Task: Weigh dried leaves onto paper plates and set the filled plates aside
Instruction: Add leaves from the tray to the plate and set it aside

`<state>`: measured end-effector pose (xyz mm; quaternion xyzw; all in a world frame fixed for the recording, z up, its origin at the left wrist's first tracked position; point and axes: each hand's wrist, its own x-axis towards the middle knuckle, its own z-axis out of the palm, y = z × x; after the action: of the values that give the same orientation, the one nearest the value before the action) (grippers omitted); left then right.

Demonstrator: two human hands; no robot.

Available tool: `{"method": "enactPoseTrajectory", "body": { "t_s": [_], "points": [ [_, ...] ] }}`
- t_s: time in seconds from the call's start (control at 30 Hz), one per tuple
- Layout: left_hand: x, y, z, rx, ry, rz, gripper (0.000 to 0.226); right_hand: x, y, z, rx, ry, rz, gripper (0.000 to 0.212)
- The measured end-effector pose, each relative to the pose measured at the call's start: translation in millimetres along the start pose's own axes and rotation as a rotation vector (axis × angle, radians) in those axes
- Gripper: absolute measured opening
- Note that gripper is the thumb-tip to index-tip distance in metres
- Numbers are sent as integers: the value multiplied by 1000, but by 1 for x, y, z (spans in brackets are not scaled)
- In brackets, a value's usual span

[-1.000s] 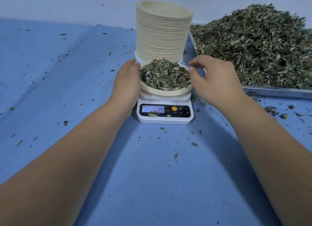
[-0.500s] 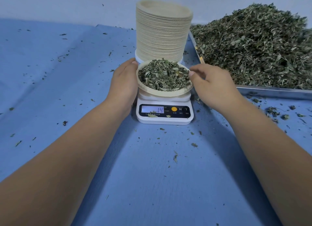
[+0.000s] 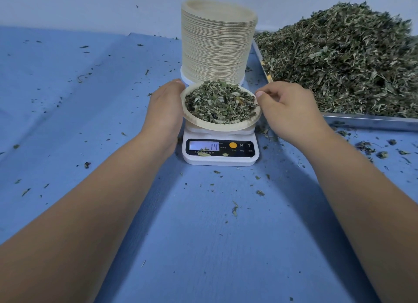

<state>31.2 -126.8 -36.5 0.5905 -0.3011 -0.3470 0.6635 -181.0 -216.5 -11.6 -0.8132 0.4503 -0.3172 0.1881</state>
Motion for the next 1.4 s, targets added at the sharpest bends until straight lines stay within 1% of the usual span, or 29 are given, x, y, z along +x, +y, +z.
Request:
{"method": "enactPoseTrajectory", "body": {
  "t_s": [0.1,0.13,0.17,0.2,0.4,0.6,1.03,1.23,1.4],
  "points": [
    [0,3,-1,-18,63,-22,20,1,3,0,-16,7,17,22],
    [0,5,-3,-26,101,-41,22,1,3,0,-17,6,16,21],
    [-1,7,-5,-39,138,-55,32,1,4,0,-13,9,11,20],
    [-1,9,-7,-52,160,-60,36,1,4,0,-8,17,5,19],
    [-4,13,-9,-57,166,-115,24,3,7,0,-12,41,9,19],
    [-3,12,-8,-48,146,-115,11,3,9,1,-22,40,-3,18],
    [-6,12,-6,-14,144,-143,15,3,10,2,-48,32,-24,19],
    [-16,20,-2,-22,101,-122,10,3,10,2,-49,12,-32,19],
    [-22,22,1,-37,33,-101,11,3,9,5,-34,-14,-43,18]
  ]
}}
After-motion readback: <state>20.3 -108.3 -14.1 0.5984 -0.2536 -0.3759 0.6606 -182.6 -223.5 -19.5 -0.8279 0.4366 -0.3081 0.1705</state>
